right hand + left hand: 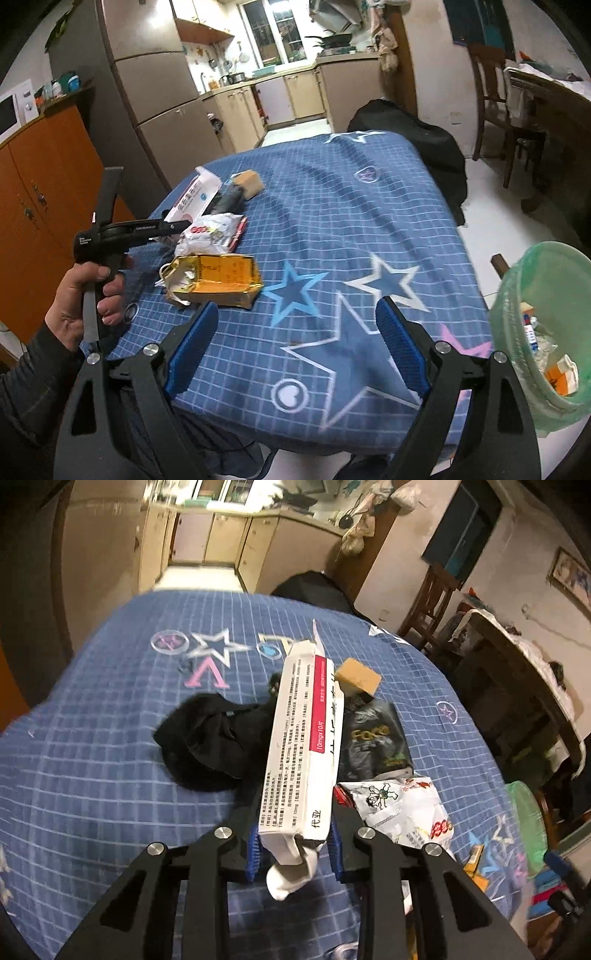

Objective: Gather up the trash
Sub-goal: 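Grasp the white medicine box with the left gripper, then grasp the beige sponge with the right gripper while the left gripper holds the white box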

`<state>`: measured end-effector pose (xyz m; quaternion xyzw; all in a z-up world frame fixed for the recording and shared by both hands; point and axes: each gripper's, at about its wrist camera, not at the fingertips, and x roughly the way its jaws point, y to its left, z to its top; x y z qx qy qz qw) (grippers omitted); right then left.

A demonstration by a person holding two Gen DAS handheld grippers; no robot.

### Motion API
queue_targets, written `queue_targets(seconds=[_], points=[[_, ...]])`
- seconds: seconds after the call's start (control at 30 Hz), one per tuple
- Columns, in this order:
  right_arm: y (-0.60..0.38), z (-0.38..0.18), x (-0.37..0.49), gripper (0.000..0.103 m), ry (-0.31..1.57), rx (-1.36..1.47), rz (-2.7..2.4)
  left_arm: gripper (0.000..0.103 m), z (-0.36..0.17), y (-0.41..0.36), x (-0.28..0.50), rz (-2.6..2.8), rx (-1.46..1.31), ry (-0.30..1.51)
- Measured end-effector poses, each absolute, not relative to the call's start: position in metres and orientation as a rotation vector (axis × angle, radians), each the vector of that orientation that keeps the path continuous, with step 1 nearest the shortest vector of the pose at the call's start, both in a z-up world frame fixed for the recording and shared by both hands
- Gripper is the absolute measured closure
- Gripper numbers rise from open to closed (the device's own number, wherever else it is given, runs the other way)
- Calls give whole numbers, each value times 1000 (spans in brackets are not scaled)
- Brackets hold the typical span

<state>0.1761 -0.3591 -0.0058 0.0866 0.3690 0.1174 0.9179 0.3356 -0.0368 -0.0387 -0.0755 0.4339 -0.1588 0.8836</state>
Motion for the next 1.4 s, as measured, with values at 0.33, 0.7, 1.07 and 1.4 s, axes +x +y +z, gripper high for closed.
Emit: queue_targets(seconds=[0.33,0.7,1.07,1.4], points=[[-320,-6,224,21,785,161,351,75,-19,11,293,-252,-199,810],[-263,4,369,23,830,3,436,75,-15,15,313,-213,-196,809],[-219,-28,451,24,935,-157,474,75,-24,19,341,-212,-225,843],[-228,-26,456,63,913,-151,361,75,-30,4,340,-154,-185,824]])
